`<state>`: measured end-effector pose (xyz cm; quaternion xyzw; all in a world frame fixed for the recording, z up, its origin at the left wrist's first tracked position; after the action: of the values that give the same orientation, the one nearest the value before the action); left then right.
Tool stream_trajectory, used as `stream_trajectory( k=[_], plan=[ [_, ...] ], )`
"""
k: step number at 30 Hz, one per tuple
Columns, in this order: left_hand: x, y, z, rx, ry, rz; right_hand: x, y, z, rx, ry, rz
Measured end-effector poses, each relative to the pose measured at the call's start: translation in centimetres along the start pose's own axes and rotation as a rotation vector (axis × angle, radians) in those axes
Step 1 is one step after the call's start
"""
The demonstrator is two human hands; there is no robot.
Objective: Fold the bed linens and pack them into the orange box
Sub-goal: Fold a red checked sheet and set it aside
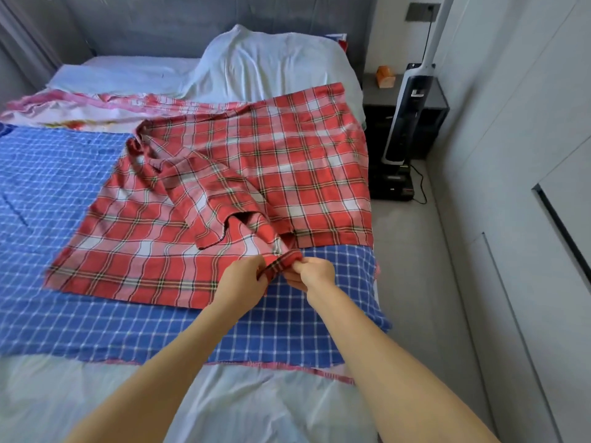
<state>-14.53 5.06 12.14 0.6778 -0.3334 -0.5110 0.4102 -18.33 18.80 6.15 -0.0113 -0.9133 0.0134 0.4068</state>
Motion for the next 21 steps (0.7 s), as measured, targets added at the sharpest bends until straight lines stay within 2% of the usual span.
stream_trajectory(
  k=[3, 6, 10, 12, 14, 18, 21],
  plan=[
    [-0.8, 1.1, 0.1, -0.023, -0.016, -0.021, 1.5, 0.0, 1.3, -0.033, 0.050, -0.087],
    [-2.8, 4.2, 1.5, -0.110, 0.000, -0.170, 7.2, -1.0, 1.8, -0.030, 0.303, -0.241],
    [-7.6, 10.2, 4.9, -0.379, -0.127, -0.388, 20.0, -3.7, 0.4, 0.201, 0.700, -0.069],
    [-9.4, 11.2, 7.4, -0.436, -0.144, -0.452, 23.7, -2.6, 2.2, 0.220, 0.772, -0.009],
    [-10.6, 10.0, 10.0, -0.394, -0.107, -0.428, 23.5, -0.1, 6.2, 0.160, 0.713, -0.063],
    [-12.9, 2.5, 16.6, -0.230, -0.007, -0.228, 16.9, 6.7, 16.9, 0.144, 0.393, -0.115],
    [-14.1, -3.3, 20.6, -0.162, 0.065, -0.190, 10.0, 13.8, 24.7, -0.035, 0.119, -0.191]
  ],
)
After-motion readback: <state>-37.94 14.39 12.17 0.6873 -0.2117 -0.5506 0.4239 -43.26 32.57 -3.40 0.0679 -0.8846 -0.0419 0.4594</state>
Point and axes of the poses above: each hand's wrist, its own z-axis towards the middle knuckle, its own y-axis out of the back of the hand, x = y × z, the point moved 7 cm from there along z, towards the middle knuckle, and after that the axes turned 2 degrees about -x, right-handed, at the moved point
